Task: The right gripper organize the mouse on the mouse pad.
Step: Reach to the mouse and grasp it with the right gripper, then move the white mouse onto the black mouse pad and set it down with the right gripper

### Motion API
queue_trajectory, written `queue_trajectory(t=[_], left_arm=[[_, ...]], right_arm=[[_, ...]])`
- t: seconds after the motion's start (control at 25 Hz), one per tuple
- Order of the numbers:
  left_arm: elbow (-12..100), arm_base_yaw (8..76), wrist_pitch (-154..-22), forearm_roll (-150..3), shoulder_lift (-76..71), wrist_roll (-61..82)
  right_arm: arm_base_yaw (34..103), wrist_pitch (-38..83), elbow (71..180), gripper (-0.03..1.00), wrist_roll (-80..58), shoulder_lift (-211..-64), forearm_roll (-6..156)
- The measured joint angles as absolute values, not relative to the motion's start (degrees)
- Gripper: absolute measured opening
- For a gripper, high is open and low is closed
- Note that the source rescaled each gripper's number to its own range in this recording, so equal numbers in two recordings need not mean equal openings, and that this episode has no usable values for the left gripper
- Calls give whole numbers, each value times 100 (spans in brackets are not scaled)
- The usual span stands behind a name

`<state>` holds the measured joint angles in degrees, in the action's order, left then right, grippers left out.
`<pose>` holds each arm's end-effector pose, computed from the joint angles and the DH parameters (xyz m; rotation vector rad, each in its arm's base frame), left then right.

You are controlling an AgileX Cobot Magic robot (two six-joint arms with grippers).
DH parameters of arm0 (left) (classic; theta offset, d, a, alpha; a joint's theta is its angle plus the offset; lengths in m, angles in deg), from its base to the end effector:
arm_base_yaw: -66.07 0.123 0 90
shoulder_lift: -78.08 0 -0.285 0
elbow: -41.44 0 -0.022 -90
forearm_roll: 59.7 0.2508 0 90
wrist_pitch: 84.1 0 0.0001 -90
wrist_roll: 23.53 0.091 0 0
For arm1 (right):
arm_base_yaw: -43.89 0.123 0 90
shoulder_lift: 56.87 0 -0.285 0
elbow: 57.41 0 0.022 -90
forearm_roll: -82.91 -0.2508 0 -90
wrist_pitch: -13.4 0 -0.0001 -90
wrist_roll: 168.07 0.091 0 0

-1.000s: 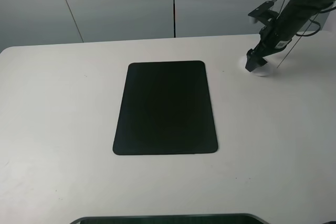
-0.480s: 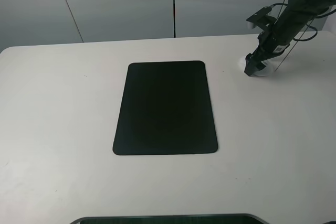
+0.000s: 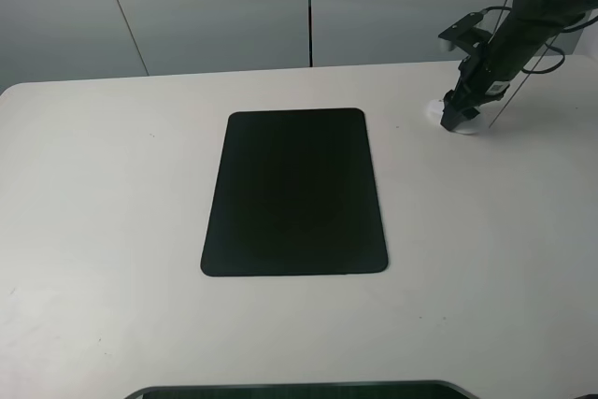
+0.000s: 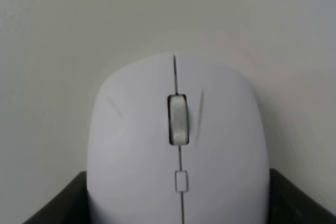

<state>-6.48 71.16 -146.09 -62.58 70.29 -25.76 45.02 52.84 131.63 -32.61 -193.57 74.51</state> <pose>-0.0067 -0.0047 0.2788 -0.1278 2.0494 -0.0292 0.4397 0.0171 0.0944 -0.9845 2.7212 0.0216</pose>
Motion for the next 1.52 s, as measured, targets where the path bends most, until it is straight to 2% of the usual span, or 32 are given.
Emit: queue_trajectory(t=[0.76, 1.52], left_arm=[[-648, 7116, -14609, -6258, 7029, -2576], [-648, 7116, -14609, -6258, 7029, -2576]], right_arm=[[4502, 5301, 13173, 0, -3261, -19353, 7305], [4502, 6439, 13173, 0, -3017, -18214, 7164]])
